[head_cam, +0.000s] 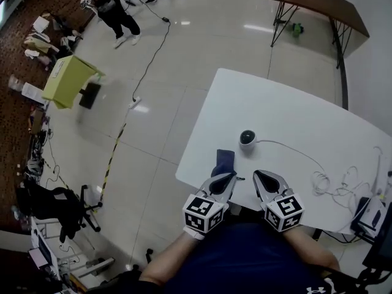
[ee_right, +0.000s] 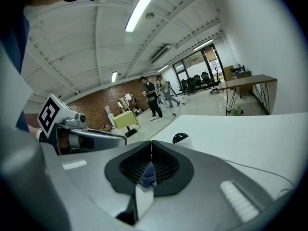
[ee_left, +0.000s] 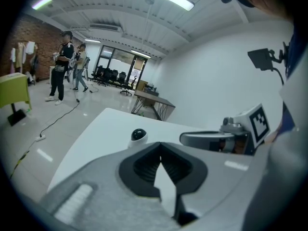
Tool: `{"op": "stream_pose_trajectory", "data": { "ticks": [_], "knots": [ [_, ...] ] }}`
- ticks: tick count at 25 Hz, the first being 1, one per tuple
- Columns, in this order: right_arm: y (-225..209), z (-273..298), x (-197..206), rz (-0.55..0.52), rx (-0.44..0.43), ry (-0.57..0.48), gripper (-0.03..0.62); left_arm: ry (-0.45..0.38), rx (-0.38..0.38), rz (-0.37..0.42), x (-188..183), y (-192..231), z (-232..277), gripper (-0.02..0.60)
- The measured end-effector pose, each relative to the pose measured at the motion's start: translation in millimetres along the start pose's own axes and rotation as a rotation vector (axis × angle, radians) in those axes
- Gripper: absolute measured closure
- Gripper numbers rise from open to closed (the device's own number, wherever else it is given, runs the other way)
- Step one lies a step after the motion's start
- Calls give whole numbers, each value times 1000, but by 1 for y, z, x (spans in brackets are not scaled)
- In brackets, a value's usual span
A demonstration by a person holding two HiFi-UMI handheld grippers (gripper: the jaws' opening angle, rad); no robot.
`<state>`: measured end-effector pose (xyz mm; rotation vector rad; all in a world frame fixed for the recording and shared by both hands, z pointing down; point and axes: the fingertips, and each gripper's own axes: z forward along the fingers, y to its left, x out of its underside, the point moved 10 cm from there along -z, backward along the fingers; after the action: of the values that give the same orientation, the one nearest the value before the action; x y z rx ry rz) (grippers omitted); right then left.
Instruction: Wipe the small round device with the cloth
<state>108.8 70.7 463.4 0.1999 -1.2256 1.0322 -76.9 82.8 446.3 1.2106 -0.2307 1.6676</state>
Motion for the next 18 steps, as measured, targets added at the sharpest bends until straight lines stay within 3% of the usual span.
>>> {"op": "stream_pose_trajectory", "data": {
  "ticks": [8, 15, 18],
  "knots": [
    [10, 21, 10, -48, -38, 97, 582, 37, -93, -58, 22, 26, -2, 574],
    [20, 39, 18, -34, 27, 160, 582, 132, -79, -62, 35, 64, 14, 500],
    [23, 45, 24, -24, 42, 196, 580, 186, -74, -61, 38, 81, 23, 497]
  ]
}}
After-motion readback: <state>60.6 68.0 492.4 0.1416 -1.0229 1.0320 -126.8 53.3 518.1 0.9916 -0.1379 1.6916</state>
